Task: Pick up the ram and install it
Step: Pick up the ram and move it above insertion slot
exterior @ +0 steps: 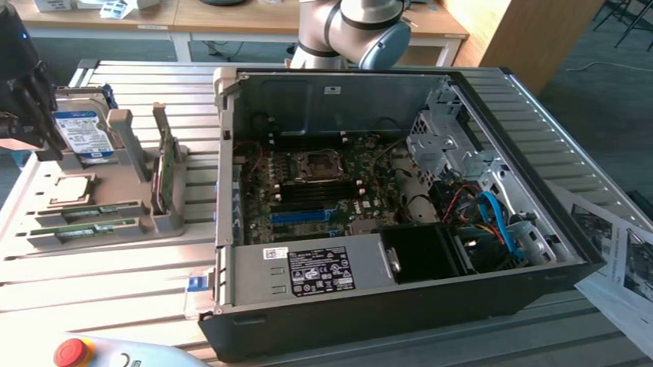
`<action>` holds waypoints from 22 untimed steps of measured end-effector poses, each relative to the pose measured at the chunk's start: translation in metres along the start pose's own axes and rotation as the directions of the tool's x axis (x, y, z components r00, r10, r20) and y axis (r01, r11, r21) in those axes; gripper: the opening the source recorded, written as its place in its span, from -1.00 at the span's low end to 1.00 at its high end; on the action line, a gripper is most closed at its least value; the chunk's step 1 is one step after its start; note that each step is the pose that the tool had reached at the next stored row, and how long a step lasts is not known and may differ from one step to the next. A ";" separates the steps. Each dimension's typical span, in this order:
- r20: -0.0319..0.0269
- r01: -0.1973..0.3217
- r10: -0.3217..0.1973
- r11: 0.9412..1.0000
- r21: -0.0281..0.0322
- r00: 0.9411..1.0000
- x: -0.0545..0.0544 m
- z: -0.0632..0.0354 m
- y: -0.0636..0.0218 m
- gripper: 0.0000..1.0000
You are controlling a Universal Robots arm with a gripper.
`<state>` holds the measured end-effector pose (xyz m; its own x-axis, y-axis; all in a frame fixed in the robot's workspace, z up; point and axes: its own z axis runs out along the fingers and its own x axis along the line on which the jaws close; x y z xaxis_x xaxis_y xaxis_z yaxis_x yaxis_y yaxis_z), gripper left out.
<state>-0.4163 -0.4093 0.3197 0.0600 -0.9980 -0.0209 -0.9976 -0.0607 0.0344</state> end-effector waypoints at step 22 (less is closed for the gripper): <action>0.000 0.000 0.000 1.000 0.000 1.000 0.000 0.0215 -0.0008 -0.51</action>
<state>-0.4163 -0.4094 0.2982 0.0601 -0.9980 -0.0209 -0.9976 -0.0608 0.0345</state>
